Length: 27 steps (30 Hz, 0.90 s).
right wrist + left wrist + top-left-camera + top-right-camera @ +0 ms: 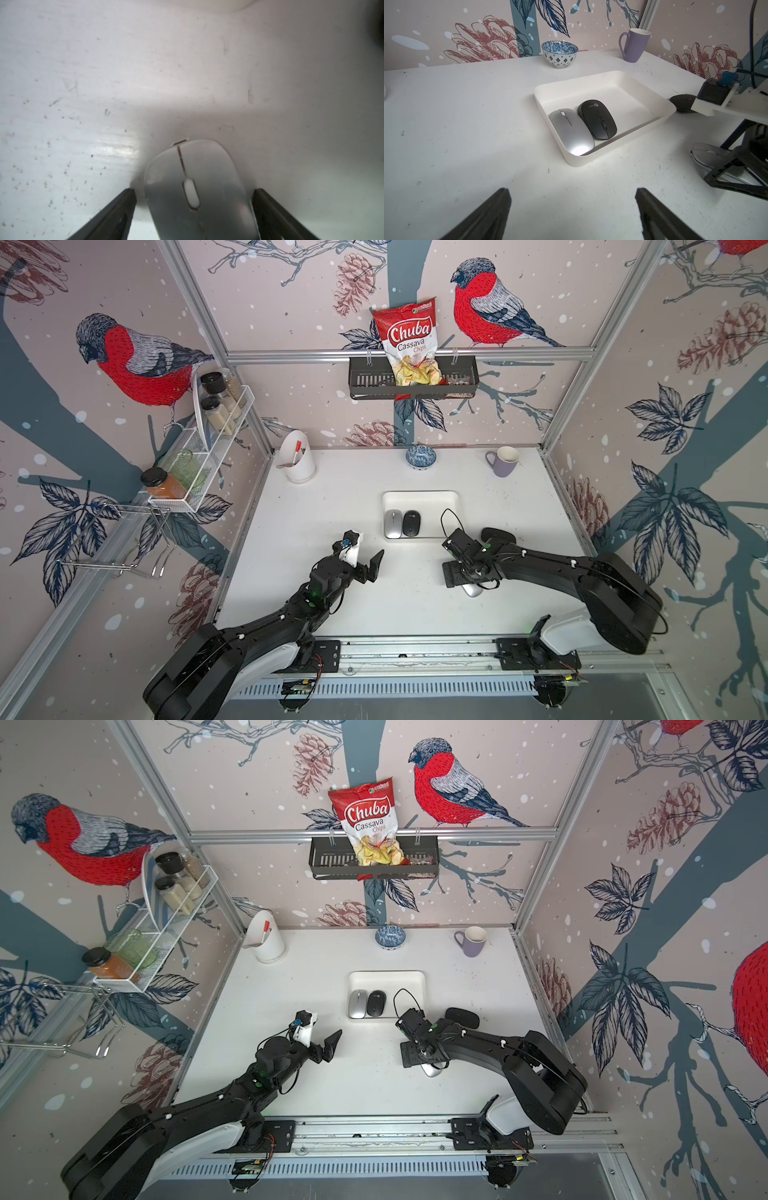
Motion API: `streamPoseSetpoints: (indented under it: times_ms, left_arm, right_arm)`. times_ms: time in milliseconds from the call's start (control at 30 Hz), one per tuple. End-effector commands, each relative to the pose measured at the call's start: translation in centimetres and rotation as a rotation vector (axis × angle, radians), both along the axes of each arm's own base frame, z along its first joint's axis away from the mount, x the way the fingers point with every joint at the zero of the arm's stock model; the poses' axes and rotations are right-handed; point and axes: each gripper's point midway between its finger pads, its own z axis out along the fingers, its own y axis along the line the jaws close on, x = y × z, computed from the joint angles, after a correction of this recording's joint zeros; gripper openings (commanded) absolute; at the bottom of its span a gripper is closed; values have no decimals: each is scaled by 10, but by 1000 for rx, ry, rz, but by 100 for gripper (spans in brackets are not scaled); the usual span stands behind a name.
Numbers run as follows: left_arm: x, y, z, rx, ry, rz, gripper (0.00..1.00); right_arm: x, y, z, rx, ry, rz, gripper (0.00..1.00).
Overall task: Put the mouse in the storage box
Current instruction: Pick up the mouse from the center of the board.
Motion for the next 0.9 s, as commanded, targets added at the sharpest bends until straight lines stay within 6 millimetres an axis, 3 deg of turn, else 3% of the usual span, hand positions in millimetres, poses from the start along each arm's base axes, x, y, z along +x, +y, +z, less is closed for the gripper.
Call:
streamPoseSetpoints:
  times_ms: [0,167,300,467,567,700,867]
  left_arm:
    - [6,-3,9,-12,-33,-2,97]
    - [11,-9,1,28,16,-11,96]
    - [18,-1,2,39,16,48,97]
    - [18,-6,3,61,-35,10,97]
    - [20,-14,0,82,-29,-25,96]
    - [13,-19,1,81,-38,-78,97]
    - [6,-10,12,37,-107,-55,97]
  right_arm:
    - [-5,12,4,53,26,21,82]
    - [4,17,2,43,-2,20,70]
    - [13,18,3,17,-29,17,66]
    - [8,39,11,41,-44,112,64]
    - [10,52,27,72,-73,143,63]
    - [21,78,63,200,-141,166,64]
    - [62,87,95,253,-218,111,65]
